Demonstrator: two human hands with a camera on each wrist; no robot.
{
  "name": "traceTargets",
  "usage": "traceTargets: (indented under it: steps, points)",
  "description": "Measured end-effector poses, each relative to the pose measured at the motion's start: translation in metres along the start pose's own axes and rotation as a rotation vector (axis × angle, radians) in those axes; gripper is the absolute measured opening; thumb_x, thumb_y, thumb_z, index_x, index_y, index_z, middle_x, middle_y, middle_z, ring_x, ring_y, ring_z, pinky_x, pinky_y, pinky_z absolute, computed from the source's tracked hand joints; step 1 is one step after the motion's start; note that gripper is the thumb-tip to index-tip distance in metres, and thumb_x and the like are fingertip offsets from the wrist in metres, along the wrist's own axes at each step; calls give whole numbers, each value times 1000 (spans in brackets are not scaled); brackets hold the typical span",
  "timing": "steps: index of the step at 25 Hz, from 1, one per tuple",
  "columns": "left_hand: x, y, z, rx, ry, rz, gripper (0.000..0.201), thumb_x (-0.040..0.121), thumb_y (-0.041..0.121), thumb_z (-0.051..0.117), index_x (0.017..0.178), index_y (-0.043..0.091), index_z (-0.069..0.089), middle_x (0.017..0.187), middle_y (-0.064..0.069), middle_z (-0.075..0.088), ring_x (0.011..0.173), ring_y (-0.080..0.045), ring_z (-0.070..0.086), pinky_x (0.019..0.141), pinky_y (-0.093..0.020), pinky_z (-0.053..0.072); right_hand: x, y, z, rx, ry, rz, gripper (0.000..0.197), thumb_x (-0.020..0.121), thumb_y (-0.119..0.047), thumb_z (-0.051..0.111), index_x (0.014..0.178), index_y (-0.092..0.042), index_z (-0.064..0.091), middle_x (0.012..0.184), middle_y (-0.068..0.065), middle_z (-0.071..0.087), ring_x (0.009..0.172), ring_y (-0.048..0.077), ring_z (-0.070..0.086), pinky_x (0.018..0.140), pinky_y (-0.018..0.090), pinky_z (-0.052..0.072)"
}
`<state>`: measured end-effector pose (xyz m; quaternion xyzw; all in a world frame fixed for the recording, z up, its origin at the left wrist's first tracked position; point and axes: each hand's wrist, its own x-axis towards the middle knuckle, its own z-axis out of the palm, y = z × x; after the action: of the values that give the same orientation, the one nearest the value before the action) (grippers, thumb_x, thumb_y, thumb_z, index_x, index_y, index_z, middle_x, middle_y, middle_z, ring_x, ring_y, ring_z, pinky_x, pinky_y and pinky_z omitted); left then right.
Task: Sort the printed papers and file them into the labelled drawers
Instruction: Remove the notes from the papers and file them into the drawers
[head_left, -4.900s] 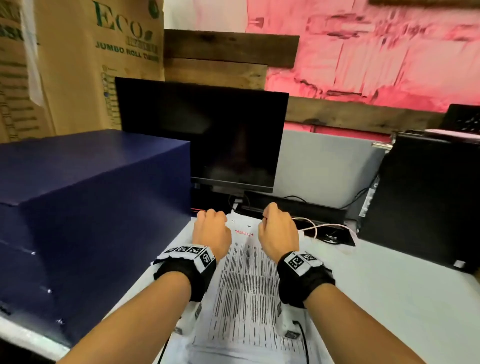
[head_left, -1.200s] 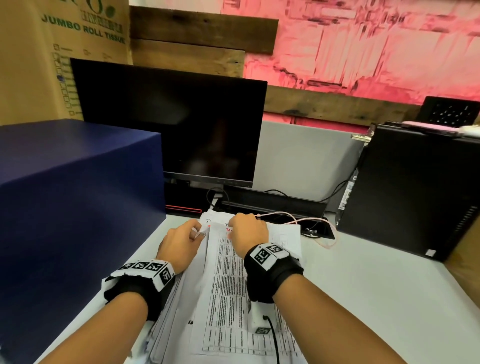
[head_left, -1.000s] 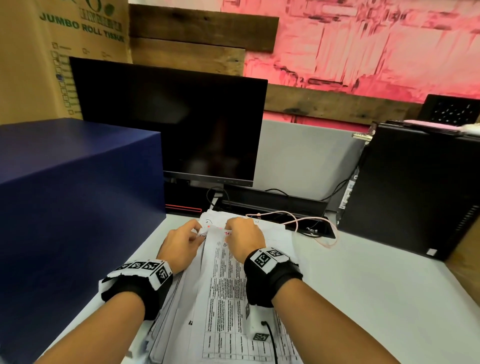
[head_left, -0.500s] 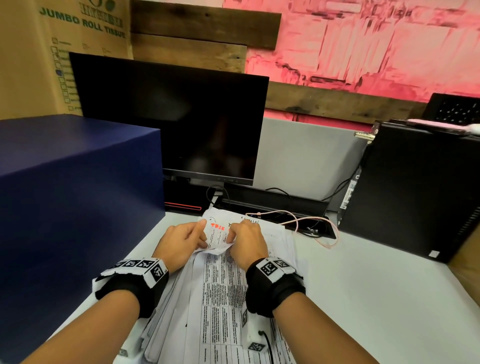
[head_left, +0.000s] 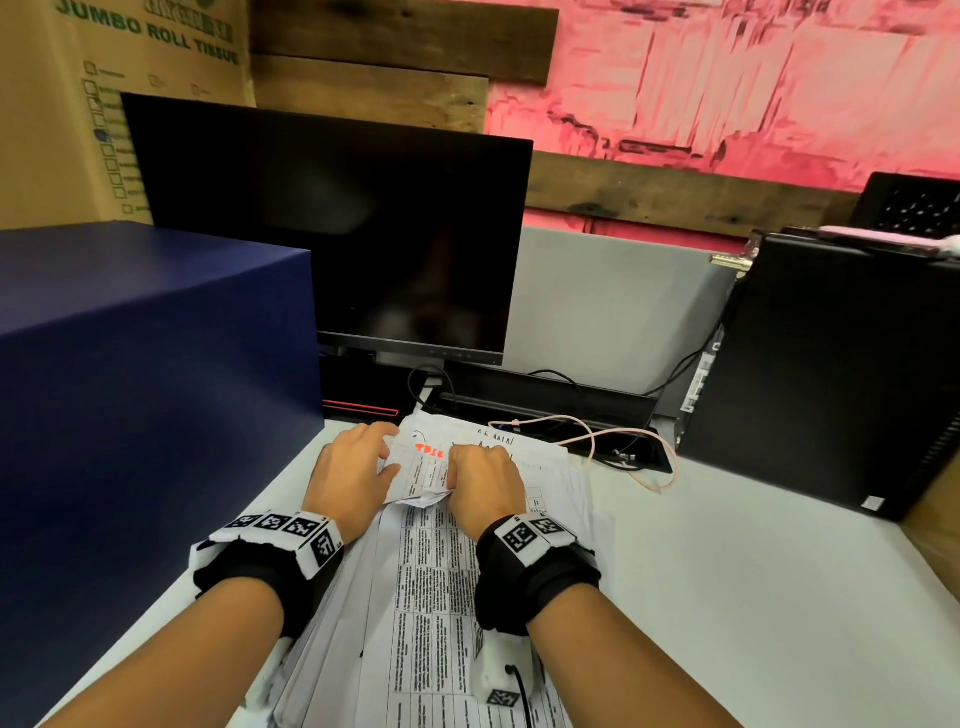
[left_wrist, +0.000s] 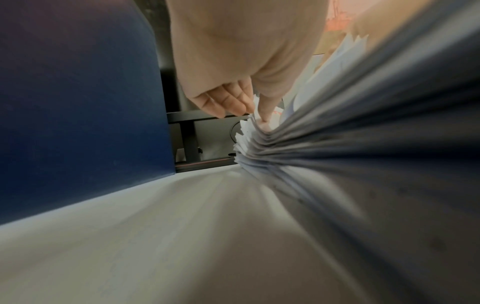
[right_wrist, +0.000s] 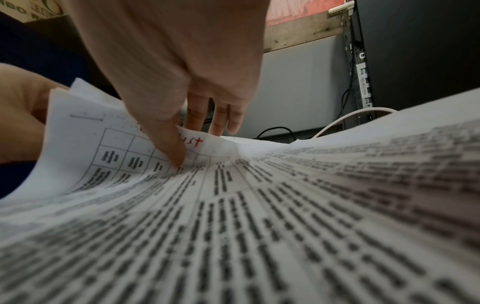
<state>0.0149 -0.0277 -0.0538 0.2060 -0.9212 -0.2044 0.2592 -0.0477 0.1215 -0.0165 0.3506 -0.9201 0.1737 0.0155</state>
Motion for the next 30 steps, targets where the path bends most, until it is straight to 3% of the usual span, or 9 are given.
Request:
traceTargets:
  steps: [3,7,12,15,17,20,23,26,30]
  points:
    - [0,-1,-2,-21,-9,-9,34,88,26,66,120,22,56,102,6,56,104,-15,51,89,-27,43,1,1,2,5,-2,20,27,87,3,50,107,-11,62,92,7,54,103,30,56,87,38,50]
    - [-1,-1,0,6,-58,16,52,88,28,66,135,24,45,121,5,52,117,-14,41,99,-27,37,3,1,5,-13,-10,6,26,88,3,50,108,-10,61,108,12,64,103,31,57,86,39,51]
    - [-1,1,-2,-12,15,75,17,88,27,66,99,29,53,100,11,53,97,-9,42,83,-22,37,9,3,13,31,-20,70,24,86,2,52,106,-10,58,108,11,63,104,30,57,84,38,51]
    - [-3,5,-4,-18,29,131,11,91,27,62,88,31,53,89,15,54,89,-9,43,79,-23,36,13,4,19,104,4,108,22,89,-3,55,109,-9,55,111,11,60,106,28,55,83,37,50]
    - [-3,8,-5,-32,32,125,3,93,29,59,96,28,59,87,16,57,89,-9,47,82,-27,42,14,5,20,133,24,127,25,90,-3,56,114,-9,53,114,9,58,108,26,55,85,35,50]
    - [-3,8,-4,-63,3,82,22,95,28,56,116,24,62,89,13,60,91,-11,53,86,-30,45,15,6,22,159,40,142,29,90,-3,57,117,-10,50,116,9,57,109,25,55,87,35,51]
    - [-3,7,-4,-11,36,105,14,95,32,54,95,24,66,84,12,63,86,-12,53,86,-33,45,15,6,22,167,43,149,32,89,-3,59,119,-10,48,117,9,57,110,26,54,87,36,51]
    - [-2,5,-2,95,58,96,33,97,43,46,76,24,64,74,11,64,79,-13,52,82,-31,40,14,8,21,154,50,166,31,90,-5,59,119,-11,49,118,8,57,110,25,55,87,35,51]
    - [-2,4,-1,122,153,154,21,94,34,56,99,26,75,82,7,63,81,-18,56,77,-31,39,14,7,20,159,60,204,38,88,-8,63,120,-11,42,112,8,60,102,27,59,81,39,53]
